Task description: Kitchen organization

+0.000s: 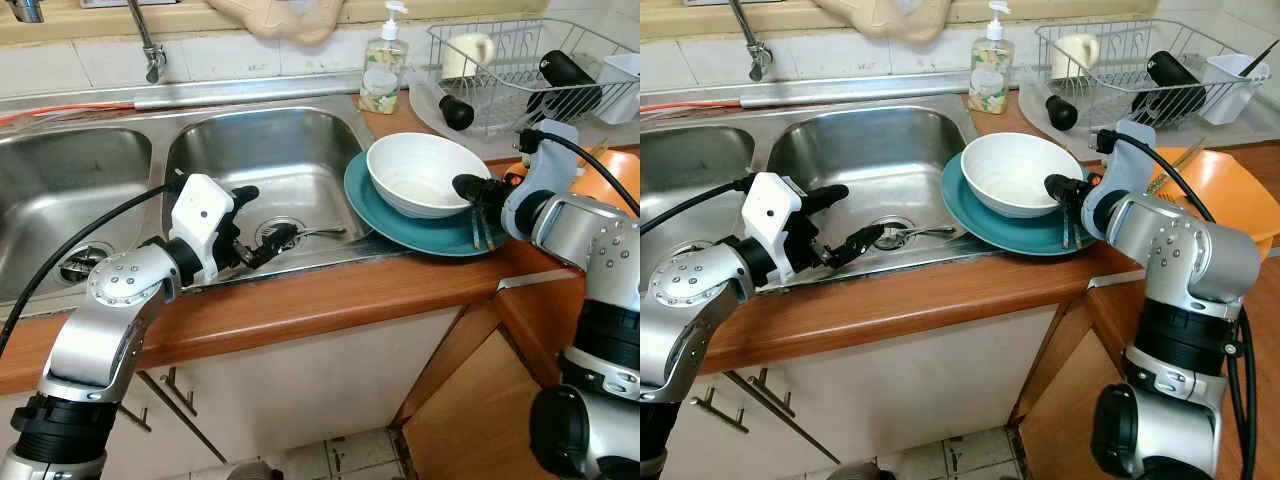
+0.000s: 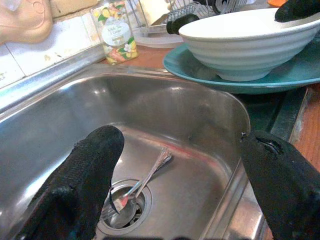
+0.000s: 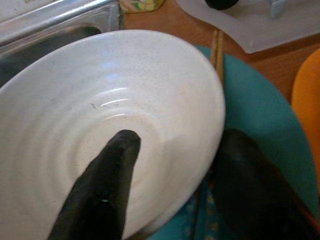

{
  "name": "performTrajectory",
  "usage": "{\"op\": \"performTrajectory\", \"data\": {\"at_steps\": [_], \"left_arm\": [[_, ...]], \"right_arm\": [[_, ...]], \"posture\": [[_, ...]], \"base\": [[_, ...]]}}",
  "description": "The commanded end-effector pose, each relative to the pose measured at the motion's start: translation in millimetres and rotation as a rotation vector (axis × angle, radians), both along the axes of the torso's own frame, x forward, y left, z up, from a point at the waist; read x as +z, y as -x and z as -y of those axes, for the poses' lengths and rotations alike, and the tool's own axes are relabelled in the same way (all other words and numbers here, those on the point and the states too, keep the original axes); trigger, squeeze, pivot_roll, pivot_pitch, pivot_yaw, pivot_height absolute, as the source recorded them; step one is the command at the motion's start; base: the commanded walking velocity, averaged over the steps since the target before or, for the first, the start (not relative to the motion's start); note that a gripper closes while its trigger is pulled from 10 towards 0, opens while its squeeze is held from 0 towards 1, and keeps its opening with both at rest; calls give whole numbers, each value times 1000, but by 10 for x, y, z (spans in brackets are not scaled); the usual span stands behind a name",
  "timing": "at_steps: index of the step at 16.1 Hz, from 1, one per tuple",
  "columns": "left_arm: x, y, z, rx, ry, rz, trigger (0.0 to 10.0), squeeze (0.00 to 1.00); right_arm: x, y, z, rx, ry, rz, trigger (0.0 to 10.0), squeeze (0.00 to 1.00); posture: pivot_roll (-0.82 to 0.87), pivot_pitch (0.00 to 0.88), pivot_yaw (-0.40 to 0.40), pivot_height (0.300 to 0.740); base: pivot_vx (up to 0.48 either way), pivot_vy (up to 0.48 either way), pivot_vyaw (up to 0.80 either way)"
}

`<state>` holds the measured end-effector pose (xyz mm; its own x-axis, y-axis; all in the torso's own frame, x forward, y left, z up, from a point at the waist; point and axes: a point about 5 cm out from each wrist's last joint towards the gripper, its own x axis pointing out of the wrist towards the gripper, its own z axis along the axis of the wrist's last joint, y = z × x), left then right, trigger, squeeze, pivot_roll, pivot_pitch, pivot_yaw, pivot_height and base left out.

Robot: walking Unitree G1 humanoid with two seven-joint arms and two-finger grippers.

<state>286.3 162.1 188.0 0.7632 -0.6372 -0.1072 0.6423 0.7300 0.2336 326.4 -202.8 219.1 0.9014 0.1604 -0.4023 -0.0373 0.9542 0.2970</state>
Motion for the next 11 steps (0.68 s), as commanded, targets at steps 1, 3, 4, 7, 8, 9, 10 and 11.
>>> {"op": "performTrajectory", "data": {"at_steps": [1, 3, 4, 7, 8, 9, 10, 11], "left_arm": [[21, 20, 8, -7, -14, 6, 10000, 0], [17, 21, 17, -8, -17, 3, 10000, 0], [17, 21, 19, -8, -17, 3, 10000, 0], [19, 16, 24, -6, -22, 7, 10000, 0], [20, 15, 24, -5, -22, 8, 10000, 0], [22, 12, 25, -5, -22, 10, 10000, 0], [23, 9, 27, -5, -23, 11, 10000, 0], [23, 7, 29, -5, -23, 12, 10000, 0]], "right_arm": [[35, -5, -20, 11, -34, -5, 667, 0], [10, -2, -29, 13, -51, -21, 157, 0], [6, -1, -32, 13, -54, -23, 39, 0], [-38, 9, -58, 9, -83, -40, 0, 0], [-40, 8, -63, 7, -89, -40, 0, 0], [-39, 5, -67, 6, -90, -39, 0, 0], [-39, 3, -69, 4, -91, -39, 0, 0], [-39, 2, -69, 1, -91, -37, 0, 0]], "posture": [[-12, 0, -3, 740], [-12, 0, -3, 740], [-12, 0, -3, 740], [-11, 0, -4, 740], [-11, 0, -3, 740], [-11, 0, -3, 740], [-10, 0, -2, 740], [-10, 0, -2, 740]], "base": [[0, 0, 0], [0, 0, 0], [0, 0, 0], [0, 0, 0], [0, 0, 0], [0, 0, 0], [0, 0, 0], [0, 0, 0]]}}
